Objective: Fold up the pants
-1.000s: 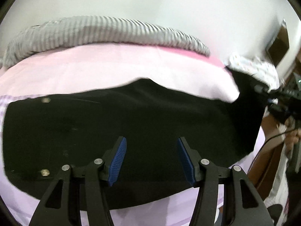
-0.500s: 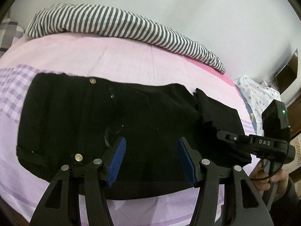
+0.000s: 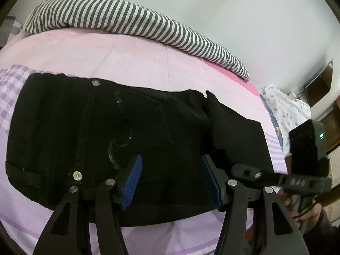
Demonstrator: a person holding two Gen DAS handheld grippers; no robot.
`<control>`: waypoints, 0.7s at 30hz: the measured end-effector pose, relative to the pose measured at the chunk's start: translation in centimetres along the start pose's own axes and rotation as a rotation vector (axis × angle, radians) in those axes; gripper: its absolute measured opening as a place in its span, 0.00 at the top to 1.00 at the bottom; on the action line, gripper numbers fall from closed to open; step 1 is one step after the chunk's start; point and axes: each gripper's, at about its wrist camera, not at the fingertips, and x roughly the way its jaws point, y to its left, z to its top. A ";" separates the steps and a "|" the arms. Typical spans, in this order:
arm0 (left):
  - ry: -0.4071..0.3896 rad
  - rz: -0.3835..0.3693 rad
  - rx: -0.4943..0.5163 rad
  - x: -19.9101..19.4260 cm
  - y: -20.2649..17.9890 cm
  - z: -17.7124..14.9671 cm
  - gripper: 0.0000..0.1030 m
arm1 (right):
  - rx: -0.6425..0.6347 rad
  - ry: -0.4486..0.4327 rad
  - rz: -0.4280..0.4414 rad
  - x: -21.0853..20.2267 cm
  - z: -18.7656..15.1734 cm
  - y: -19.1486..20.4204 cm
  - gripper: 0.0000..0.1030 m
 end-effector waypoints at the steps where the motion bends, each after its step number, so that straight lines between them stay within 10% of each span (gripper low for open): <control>1: 0.004 -0.001 0.001 0.1 -0.1 0.0 0.44 | -0.003 0.020 -0.006 0.6 -0.3 0.0 0.93; 9: 0.109 -0.092 0.006 1.9 -1.9 -0.3 0.44 | -0.051 0.043 -0.065 0.7 -1.0 0.3 0.60; 21: 0.326 -0.283 -0.212 6.9 -2.1 -0.5 0.43 | 0.085 -0.338 -0.089 -9.3 -0.9 -3.2 0.49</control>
